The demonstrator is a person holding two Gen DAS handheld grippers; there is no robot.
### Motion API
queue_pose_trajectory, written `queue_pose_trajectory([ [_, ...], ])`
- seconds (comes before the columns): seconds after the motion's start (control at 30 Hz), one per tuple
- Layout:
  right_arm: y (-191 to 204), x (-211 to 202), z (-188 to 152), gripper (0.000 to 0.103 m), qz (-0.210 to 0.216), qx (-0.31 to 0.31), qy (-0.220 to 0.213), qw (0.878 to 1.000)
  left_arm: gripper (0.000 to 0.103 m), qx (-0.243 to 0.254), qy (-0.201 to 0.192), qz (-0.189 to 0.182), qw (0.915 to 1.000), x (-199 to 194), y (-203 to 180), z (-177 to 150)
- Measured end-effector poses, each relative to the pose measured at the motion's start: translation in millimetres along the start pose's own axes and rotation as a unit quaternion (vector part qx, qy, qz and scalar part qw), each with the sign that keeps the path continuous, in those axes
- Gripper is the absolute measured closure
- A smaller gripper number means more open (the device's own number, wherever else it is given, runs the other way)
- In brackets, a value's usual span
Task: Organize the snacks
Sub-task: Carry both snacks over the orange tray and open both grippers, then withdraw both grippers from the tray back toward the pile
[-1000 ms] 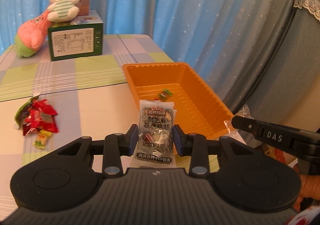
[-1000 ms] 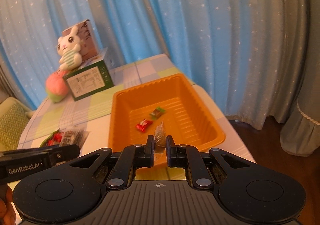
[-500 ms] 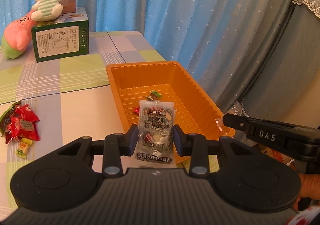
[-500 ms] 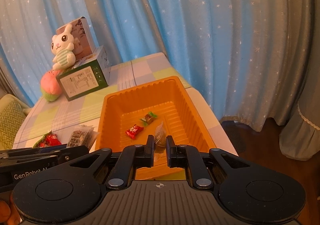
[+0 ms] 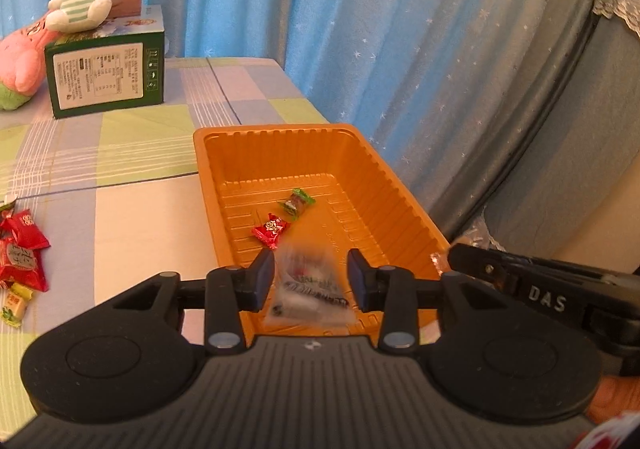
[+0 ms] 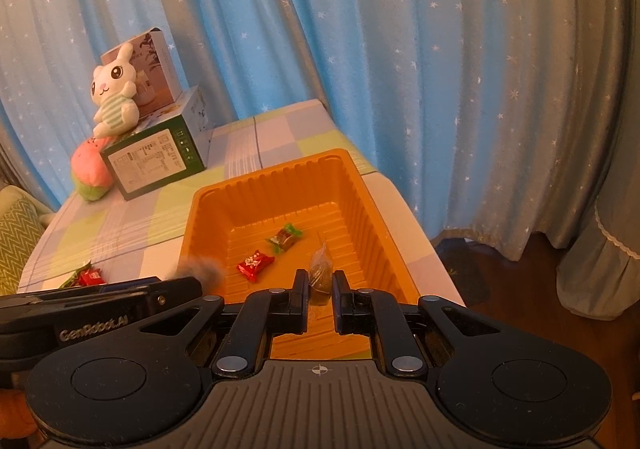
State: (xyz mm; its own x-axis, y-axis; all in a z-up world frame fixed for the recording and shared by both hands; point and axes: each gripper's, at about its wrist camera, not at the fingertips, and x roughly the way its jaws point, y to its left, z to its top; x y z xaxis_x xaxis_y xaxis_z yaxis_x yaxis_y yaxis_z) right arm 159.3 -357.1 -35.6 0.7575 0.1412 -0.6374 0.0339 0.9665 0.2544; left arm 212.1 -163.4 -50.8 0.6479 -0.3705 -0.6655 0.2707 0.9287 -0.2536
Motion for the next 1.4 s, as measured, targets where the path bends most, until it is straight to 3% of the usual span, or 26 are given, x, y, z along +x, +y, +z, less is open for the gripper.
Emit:
queue_pose_trajectory([
  [0.47, 3.4, 5.3, 6.0, 0.091, 0.011, 0.0, 0.002, 1.0, 0.057, -0.036, 0.002, 0.032, 0.9988, -33.5, 40.6, -22.1],
  [0.77, 9.4, 19.6, 15.1, 0.091, 0.058, 0.026, 0.019, 0.998, 0.052, -0.05, -0.009, 0.044, 0.9978, -51.6, 56.2, -26.2],
  [0.8, 8.8, 18.7, 15.8, 0.088, 0.057, 0.03, 0.018, 0.998, 0.05, -0.049, -0.01, 0.046, 0.9977, -53.4, 56.6, -26.7],
  [0.9, 5.2, 12.5, 15.9, 0.058, 0.053, 0.045, 0.01, 0.998, 0.047, -0.048, -0.011, 0.051, 0.9975, -59.5, 59.4, -29.8],
  [0.93, 4.0, 9.6, 15.3, 0.055, 0.051, 0.049, 0.008, 0.997, 0.047, -0.048, -0.01, 0.053, 0.9974, -61.3, 60.7, -30.5],
  [1.4, 32.2, -49.8, -19.5, 0.055, 0.046, 0.039, 0.002, 0.998, 0.043, -0.051, -0.025, 0.086, 0.9947, -119.6, 78.4, -54.7],
])
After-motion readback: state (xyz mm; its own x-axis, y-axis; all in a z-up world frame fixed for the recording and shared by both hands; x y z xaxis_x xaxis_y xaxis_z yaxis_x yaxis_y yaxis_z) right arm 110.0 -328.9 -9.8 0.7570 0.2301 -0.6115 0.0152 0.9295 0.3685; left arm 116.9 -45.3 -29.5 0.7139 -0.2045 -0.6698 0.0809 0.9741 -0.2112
